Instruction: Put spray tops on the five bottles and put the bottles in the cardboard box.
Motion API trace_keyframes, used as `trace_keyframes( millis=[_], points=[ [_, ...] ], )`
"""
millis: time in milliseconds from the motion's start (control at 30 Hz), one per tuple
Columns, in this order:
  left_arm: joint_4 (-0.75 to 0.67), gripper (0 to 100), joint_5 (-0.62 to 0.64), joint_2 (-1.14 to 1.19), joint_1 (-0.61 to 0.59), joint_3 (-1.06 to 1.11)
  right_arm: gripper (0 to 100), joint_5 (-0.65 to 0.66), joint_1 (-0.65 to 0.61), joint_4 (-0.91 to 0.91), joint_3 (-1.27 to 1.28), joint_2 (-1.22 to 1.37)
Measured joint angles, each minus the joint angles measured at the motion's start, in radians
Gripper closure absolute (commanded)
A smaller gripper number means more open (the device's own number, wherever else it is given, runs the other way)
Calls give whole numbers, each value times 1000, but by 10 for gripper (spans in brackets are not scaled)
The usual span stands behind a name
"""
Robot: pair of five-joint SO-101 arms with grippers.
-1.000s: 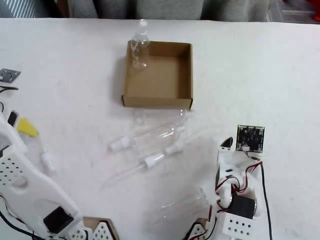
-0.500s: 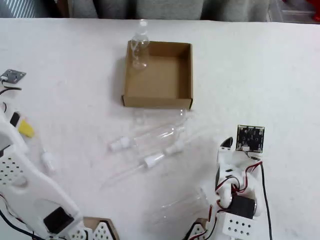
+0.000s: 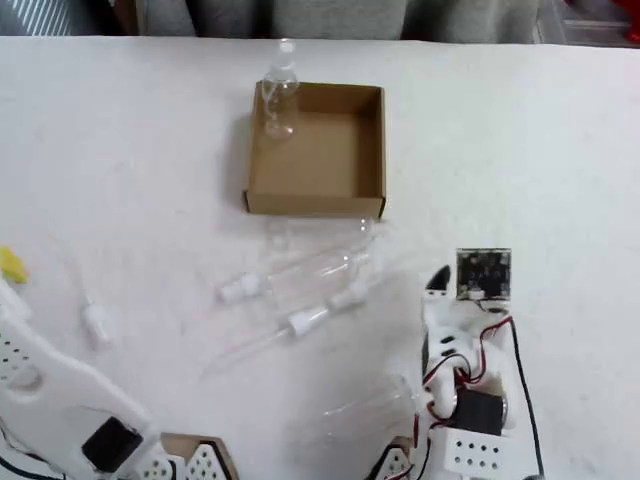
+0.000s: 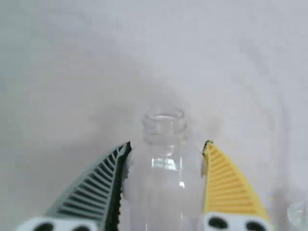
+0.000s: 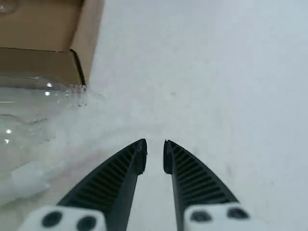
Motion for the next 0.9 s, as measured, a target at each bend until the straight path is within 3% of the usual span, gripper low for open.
trace_keyframes(
  millis=[367,567,900],
  points=[
    [-144,868,0,-8,-259,0,947,61,-396,-104,-54,-2],
    [-198,868,0,-8,-322,0,950,61,-631,-81,-184,34],
    [-209,868,5,-8,-322,0,947,-106,-967,-255,-423,600]
  ],
)
